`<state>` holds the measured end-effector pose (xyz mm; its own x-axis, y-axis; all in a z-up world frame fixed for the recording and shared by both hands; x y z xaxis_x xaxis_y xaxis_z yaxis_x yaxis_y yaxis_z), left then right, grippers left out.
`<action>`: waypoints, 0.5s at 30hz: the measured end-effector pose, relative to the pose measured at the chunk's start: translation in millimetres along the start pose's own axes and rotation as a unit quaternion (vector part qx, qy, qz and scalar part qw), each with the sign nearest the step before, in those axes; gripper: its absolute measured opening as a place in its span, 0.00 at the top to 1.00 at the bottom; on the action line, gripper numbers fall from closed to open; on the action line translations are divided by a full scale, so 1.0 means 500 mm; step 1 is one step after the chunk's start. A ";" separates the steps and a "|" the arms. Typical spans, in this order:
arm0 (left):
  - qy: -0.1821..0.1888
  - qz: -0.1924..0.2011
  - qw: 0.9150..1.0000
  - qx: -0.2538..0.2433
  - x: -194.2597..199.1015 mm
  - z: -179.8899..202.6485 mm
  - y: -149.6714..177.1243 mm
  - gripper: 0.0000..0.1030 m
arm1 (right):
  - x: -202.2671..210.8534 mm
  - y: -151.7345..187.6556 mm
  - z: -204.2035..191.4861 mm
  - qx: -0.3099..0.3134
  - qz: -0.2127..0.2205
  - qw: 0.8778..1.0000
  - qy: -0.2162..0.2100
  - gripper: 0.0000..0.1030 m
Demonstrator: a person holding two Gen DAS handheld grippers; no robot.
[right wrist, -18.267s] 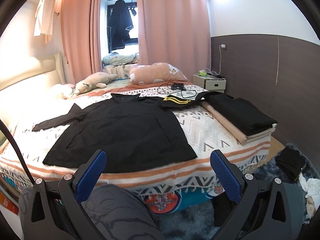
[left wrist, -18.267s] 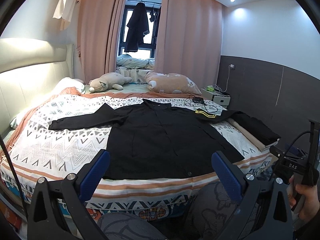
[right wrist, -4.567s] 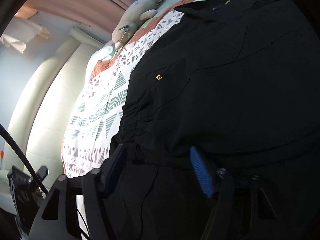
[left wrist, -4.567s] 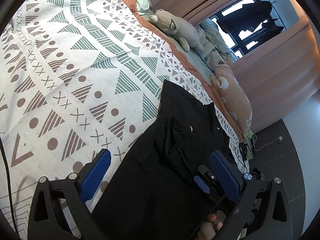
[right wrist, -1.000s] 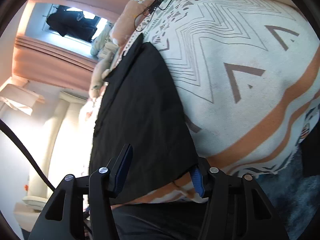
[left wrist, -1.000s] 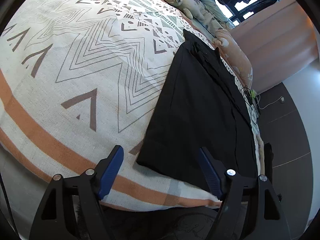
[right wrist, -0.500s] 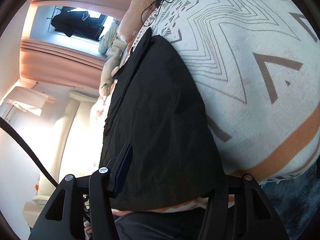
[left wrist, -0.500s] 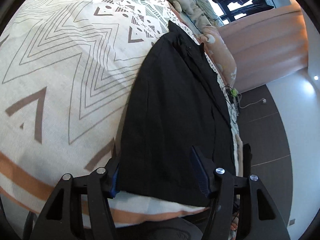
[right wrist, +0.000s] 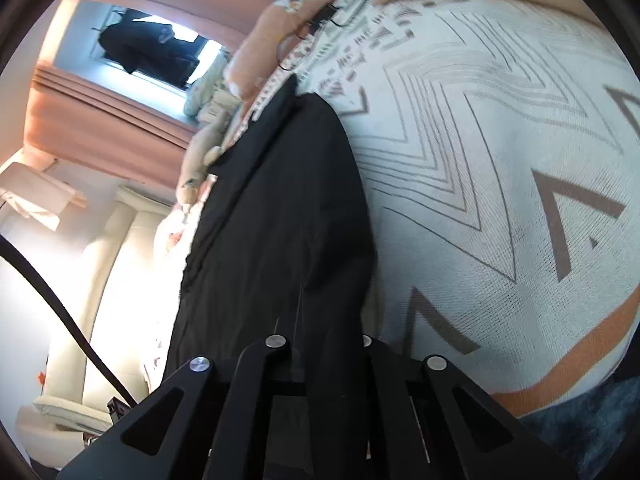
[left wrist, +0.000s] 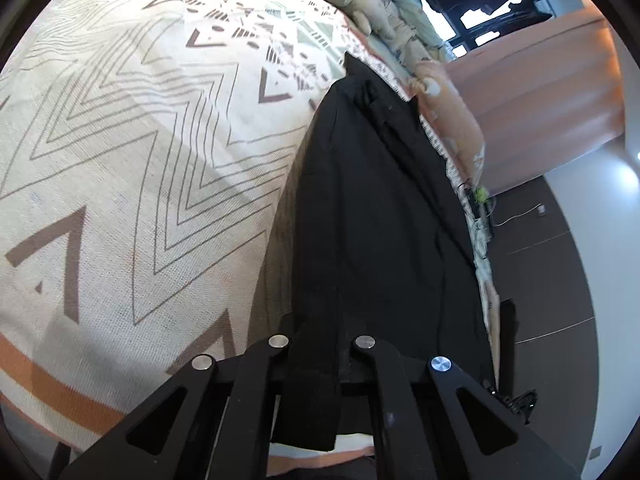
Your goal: Fold large clothes
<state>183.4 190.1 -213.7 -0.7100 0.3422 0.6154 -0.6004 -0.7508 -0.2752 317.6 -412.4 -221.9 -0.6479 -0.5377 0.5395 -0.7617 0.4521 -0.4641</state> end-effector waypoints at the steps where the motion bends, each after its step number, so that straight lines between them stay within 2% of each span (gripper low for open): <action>1: 0.008 0.005 1.000 0.001 0.009 0.004 -0.002 0.95 | 0.010 0.000 -0.006 0.002 0.005 1.000 -0.008 1.00; 10: 0.063 0.029 0.998 -0.012 0.099 0.066 0.009 0.96 | 0.089 0.005 -0.068 0.032 0.036 0.998 -0.047 1.00; 15: 0.093 0.052 0.994 -0.022 0.178 0.106 0.017 0.96 | 0.151 0.011 -0.100 0.049 0.051 0.995 -0.071 1.00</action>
<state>134.4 184.2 -122.2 -0.8222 0.3653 0.4365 -0.5330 -0.7633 -0.3652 264.1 -414.9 -148.4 -0.7086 -0.5913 0.3850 -0.6838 0.4409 -0.5814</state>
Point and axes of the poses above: each gripper's, at about its wrist camera, not at the fingertips, and x roughly against the way its jaws point, z to its right, y to its underside, the point moved 2 cm from there along -x, roughly the way its jaws point, and after that the axes turned 2 degrees about x, right-handed, at the moved point
